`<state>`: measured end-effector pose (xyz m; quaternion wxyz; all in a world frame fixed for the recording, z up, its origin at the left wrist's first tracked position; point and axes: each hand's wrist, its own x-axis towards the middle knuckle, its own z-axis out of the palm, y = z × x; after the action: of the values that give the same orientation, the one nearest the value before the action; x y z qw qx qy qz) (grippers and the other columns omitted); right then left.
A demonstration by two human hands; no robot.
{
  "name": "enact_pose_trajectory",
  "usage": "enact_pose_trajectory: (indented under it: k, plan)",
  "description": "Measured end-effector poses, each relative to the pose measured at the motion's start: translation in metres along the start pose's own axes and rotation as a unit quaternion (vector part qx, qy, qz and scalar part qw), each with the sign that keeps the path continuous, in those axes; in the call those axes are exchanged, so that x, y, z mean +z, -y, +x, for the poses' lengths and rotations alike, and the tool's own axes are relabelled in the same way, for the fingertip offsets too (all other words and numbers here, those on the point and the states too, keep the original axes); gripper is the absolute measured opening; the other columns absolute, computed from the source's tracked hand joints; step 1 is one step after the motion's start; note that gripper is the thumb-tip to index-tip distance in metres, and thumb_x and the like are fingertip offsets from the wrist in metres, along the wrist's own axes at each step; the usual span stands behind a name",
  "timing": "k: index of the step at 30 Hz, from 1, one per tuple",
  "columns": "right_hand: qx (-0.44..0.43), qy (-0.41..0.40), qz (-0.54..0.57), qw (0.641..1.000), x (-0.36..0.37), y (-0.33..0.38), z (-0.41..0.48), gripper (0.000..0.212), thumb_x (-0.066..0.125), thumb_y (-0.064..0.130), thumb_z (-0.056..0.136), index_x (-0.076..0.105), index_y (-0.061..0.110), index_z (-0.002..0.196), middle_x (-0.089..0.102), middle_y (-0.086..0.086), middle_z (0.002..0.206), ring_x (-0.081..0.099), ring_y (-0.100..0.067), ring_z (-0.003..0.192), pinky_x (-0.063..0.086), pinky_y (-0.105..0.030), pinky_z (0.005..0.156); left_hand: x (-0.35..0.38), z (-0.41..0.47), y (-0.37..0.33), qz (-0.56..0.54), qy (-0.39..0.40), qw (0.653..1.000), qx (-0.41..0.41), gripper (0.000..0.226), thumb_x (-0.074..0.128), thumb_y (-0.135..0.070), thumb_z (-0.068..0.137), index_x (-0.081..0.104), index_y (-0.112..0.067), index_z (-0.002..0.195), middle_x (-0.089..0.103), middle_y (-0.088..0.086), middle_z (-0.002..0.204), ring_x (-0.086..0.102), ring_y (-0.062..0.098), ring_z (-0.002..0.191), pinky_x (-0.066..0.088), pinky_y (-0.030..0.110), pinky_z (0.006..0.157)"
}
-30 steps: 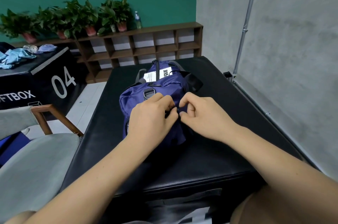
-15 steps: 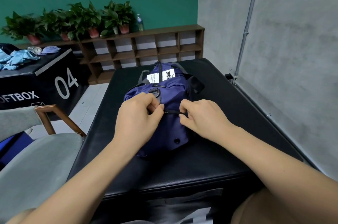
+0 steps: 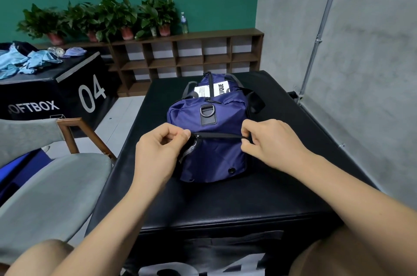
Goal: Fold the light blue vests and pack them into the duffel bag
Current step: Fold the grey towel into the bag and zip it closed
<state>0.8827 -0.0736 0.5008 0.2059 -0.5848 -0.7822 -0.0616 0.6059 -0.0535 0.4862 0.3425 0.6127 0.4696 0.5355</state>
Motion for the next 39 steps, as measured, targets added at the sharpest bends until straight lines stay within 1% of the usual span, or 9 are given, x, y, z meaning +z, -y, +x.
enact_pose_trajectory:
  k: [4,8,12,14,17,21,24,29,39]
  plan:
    - [-0.007,0.006,-0.003,1.0,-0.004,0.007,0.0,0.02,0.066,0.048,0.096,0.058,0.03,0.103,0.056,0.013,0.068,0.057,-0.019,0.071,0.048,-0.036,0.065,0.004,0.004,-0.003,-0.062,0.032,0.997,-0.018,0.025,0.078,-0.024,0.095,0.068,-0.009,0.078,0.056,0.005,0.067,0.044,0.017,0.065,0.036,0.035,0.067]
    - [-0.086,-0.026,0.007,0.996,-0.009,0.031,0.006,0.026,0.064,0.048,0.1,0.062,0.031,0.118,0.047,0.02,0.079,0.061,-0.021,0.077,0.052,-0.04,0.068,0.006,0.004,-0.005,-0.08,0.064,0.995,0.0,0.024,0.075,-0.019,0.099,0.066,-0.005,0.082,0.055,0.002,0.069,0.044,0.014,0.067,0.038,0.03,0.065]
    - [-0.119,-0.02,-0.086,0.989,0.003,0.044,0.025,0.021,0.055,0.04,0.106,0.056,0.021,0.114,0.067,0.009,0.096,0.065,-0.035,0.078,0.044,-0.042,0.062,0.003,0.003,-0.002,-0.138,0.091,0.986,-0.014,0.009,0.071,-0.015,0.101,0.074,-0.009,0.095,0.064,0.009,0.082,0.052,0.024,0.08,0.042,0.038,0.075]
    - [-0.128,-0.025,-0.154,0.979,0.008,0.047,0.031,0.014,0.063,0.028,0.1,0.053,0.017,0.1,0.064,0.002,0.077,0.058,-0.035,0.059,0.029,-0.036,0.052,-0.003,0.001,0.005,-0.139,0.081,0.987,-0.006,0.005,0.074,-0.011,0.093,0.074,-0.012,0.098,0.069,0.008,0.09,0.057,0.026,0.084,0.047,0.041,0.081]
    - [-0.13,-0.007,-0.163,0.978,0.008,0.047,0.036,0.026,0.075,0.012,0.081,0.049,0.014,0.082,0.037,0.003,0.049,0.033,-0.028,0.036,0.012,-0.029,0.048,-0.014,-0.003,0.022,-0.043,0.043,0.997,0.043,0.016,0.079,-0.008,0.09,0.073,-0.021,0.097,0.073,0.001,0.1,0.067,0.029,0.091,0.056,0.052,0.091]
    - [-0.133,-0.009,-0.14,0.981,0.005,0.041,0.039,0.015,0.056,0.029,0.102,0.049,0.017,0.098,0.058,0.002,0.065,0.053,-0.032,0.055,0.027,-0.037,0.052,-0.017,-0.005,0.028,0.079,0.016,0.991,0.11,0.021,0.085,-0.012,0.09,0.08,-0.031,0.096,0.073,-0.006,0.097,0.07,0.021,0.088,0.057,0.05,0.082]
    - [-0.12,0.012,-0.064,0.991,-0.001,0.04,0.038,0.016,0.051,0.037,0.103,0.041,0.025,0.099,0.057,0.005,0.069,0.054,-0.03,0.065,0.032,-0.038,0.058,-0.013,-0.004,0.025,0.112,0.016,0.982,0.151,0.018,0.087,-0.012,0.088,0.082,-0.028,0.095,0.074,-0.011,0.094,0.071,0.019,0.089,0.057,0.044,0.078]
    - [-0.124,0.026,-0.03,0.991,-0.015,0.037,0.041,0.016,0.056,0.034,0.101,0.044,0.023,0.096,0.048,0.01,0.063,0.043,-0.017,0.059,0.026,-0.03,0.053,-0.002,0.0,0.016,0.133,0.04,0.977,0.163,0.01,0.088,-0.015,0.087,0.083,-0.023,0.09,0.073,-0.014,0.089,0.07,0.015,0.084,0.055,0.028,0.072]
    - [-0.123,0.037,-0.047,0.991,-0.029,0.026,0.042,0.018,0.059,0.033,0.094,0.048,0.02,0.092,0.054,0.005,0.065,0.05,-0.027,0.064,0.038,-0.04,0.058,0.029,0.009,0.002,0.134,0.043,0.978,0.156,0.011,0.087,-0.015,0.087,0.085,-0.025,0.091,0.075,-0.014,0.084,0.068,0.009,0.077,0.048,0.014,0.071]
